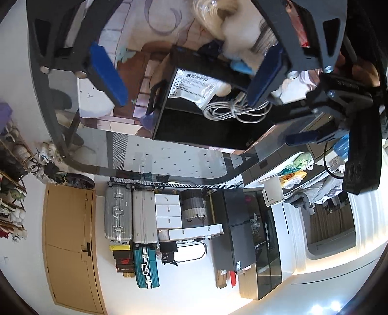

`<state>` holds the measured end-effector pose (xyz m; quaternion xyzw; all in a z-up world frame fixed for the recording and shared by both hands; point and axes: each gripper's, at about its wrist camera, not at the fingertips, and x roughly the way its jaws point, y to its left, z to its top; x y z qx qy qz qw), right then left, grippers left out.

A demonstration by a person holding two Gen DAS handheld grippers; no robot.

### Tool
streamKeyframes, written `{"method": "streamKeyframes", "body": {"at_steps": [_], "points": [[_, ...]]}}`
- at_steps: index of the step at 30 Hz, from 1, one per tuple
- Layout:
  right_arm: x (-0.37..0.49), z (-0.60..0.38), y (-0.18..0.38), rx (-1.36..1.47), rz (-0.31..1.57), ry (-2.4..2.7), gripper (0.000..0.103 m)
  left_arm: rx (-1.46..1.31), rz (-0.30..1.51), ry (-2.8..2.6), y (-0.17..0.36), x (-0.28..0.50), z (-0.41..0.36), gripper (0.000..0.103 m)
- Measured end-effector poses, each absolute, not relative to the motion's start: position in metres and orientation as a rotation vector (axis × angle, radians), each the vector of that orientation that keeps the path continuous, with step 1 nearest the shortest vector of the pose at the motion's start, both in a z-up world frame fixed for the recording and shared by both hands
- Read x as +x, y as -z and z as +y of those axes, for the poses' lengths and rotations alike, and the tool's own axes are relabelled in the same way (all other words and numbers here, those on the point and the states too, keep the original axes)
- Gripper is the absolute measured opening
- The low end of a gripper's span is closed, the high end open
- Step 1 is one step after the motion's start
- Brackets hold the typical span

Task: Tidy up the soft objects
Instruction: 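Open both tools to drop the cable and packet into the box, then reach the right tool to the white foam piece and grasp it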

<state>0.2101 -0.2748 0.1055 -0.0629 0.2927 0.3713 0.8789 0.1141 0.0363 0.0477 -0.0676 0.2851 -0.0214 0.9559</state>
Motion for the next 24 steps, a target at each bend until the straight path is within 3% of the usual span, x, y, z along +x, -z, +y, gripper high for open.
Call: {"method": "streamKeyframes", "body": {"at_steps": [24], "points": [[0.154, -0.288, -0.082, -0.128, 0.699, -0.781, 0.102, -0.118, 0.624, 0.02, -0.022, 0.061, 0.022, 0.103]]}}
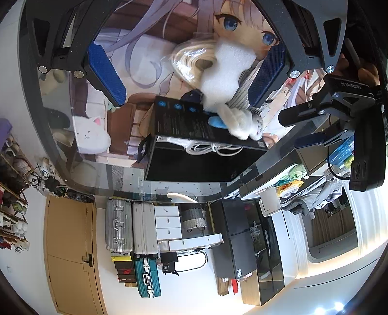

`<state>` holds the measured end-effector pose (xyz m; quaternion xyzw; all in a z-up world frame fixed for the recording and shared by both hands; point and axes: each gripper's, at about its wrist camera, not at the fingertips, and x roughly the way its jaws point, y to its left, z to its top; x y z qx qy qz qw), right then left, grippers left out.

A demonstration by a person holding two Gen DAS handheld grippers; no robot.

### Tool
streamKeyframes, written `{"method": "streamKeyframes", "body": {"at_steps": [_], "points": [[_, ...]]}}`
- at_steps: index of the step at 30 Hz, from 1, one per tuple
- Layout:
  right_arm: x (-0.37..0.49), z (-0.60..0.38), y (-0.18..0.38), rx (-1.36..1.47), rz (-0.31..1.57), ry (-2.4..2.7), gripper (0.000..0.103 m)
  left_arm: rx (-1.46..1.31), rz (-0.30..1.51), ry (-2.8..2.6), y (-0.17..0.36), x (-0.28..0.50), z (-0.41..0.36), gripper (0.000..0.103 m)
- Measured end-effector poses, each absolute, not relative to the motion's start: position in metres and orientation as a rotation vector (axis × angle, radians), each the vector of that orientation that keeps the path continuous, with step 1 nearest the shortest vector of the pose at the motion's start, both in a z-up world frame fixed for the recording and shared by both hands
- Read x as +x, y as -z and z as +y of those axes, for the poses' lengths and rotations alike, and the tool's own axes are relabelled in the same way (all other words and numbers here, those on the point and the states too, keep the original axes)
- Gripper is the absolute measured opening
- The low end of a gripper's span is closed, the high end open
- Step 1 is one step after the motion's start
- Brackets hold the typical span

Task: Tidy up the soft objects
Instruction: 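Reach the right tool to the white foam piece and grasp it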

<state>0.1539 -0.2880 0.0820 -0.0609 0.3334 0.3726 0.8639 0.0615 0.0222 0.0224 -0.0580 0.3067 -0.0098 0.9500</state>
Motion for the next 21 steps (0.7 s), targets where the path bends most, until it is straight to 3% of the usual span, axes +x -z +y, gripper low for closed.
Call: {"method": "streamKeyframes", "body": {"at_steps": [21], "points": [[0.146, -0.272, -0.06, -0.162, 0.754, -0.84, 0.102, -0.115, 0.674, 0.014, -0.002, 0.056, 0.018, 0.103]]}}
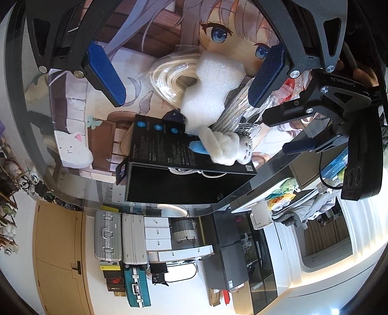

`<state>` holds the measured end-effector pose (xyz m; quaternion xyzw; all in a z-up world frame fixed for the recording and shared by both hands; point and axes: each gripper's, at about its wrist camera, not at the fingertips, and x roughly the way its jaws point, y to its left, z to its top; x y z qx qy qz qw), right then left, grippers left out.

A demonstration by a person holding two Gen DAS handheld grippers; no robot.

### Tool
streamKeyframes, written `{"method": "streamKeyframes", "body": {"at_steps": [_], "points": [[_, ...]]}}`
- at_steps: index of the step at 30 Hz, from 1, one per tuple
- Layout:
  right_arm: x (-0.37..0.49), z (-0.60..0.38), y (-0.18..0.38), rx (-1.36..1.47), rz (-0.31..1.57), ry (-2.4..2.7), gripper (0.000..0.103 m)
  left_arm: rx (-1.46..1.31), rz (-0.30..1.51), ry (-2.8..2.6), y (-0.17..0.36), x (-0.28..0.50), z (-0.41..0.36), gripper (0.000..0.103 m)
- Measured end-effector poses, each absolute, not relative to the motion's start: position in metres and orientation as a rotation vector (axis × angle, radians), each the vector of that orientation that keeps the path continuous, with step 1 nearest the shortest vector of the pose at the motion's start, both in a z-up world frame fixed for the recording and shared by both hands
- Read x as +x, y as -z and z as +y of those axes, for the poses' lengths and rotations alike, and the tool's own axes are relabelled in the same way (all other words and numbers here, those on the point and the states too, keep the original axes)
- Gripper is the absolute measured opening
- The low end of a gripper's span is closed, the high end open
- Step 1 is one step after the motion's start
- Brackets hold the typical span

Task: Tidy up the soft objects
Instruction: 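Reach the right tool to the white foam piece and grasp it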

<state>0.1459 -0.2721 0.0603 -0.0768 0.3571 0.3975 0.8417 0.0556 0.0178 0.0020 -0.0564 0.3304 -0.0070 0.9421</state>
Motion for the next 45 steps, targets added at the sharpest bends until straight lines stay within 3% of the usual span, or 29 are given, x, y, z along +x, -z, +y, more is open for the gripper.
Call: {"method": "streamKeyframes", "body": {"at_steps": [25, 36, 38, 42, 45], "points": [[0.164, -0.268, -0.041, -0.156, 0.785, -0.806, 0.101, -0.116, 0.691, 0.026, 0.002, 0.058, 0.017, 0.103], [0.162, -0.258, -0.038, -0.155, 0.79, -0.853, 0.078, -0.122, 0.709, 0.029, 0.005, 0.06, 0.018, 0.103], [0.162, -0.257, -0.038, -0.157, 0.796, -0.863, 0.07, -0.124, 0.71, 0.03, 0.005, 0.06, 0.018, 0.103], [0.157, -0.254, -0.039, -0.163, 0.789, -0.896, 0.064, -0.122, 0.714, 0.037, 0.005, 0.059, 0.017, 0.103], [0.152, -0.251, -0.039, -0.179, 0.782, -0.914, 0.053, -0.131, 0.709, 0.047, 0.004, 0.059, 0.016, 0.103]]}}
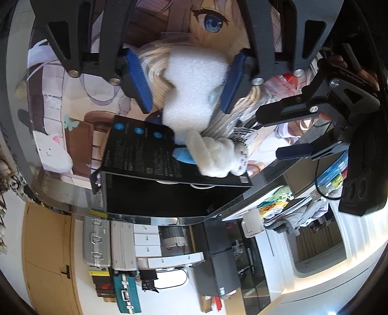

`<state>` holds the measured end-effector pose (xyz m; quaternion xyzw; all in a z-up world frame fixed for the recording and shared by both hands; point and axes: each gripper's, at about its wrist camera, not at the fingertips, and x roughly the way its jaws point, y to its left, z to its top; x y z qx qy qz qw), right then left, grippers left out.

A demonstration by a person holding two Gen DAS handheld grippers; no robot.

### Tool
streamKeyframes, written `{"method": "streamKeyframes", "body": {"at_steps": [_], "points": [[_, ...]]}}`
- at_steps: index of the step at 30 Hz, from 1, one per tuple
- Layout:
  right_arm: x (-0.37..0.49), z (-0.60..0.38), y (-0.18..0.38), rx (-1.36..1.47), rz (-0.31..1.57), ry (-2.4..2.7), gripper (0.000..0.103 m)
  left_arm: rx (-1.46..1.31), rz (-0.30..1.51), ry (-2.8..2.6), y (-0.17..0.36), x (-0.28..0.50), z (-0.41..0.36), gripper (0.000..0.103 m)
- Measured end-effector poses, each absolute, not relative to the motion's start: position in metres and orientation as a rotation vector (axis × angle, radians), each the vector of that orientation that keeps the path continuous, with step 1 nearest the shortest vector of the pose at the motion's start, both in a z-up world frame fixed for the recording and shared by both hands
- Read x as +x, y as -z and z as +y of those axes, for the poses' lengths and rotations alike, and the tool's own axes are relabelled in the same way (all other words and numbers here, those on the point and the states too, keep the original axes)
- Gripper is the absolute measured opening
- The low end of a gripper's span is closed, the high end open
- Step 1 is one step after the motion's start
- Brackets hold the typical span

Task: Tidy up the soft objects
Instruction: 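Reach the right tool to the white foam piece and grasp it, then grasp the white plush doll with the left tool while the right tool holds the foam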

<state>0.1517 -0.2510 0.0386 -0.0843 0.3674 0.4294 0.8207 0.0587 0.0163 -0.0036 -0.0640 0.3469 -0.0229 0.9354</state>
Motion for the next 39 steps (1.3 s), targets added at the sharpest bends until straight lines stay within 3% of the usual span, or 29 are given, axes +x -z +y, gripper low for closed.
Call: {"method": "streamKeyframes", "body": {"at_steps": [2, 6, 39], "points": [[0.149, -0.25, -0.038, -0.187, 0.782, -0.929, 0.045, -0.141, 0.713, 0.053, 0.004, 0.059, 0.016, 0.103], [0.147, -0.25, -0.039, -0.179, 0.788, -0.945, 0.039, -0.147, 0.717, 0.06, 0.004, 0.061, 0.014, 0.103], [0.144, -0.289, -0.049, -0.146, 0.732, -0.855, 0.038, -0.173, 0.739, 0.084, -0.001, 0.097, 0.002, 0.103]]}}
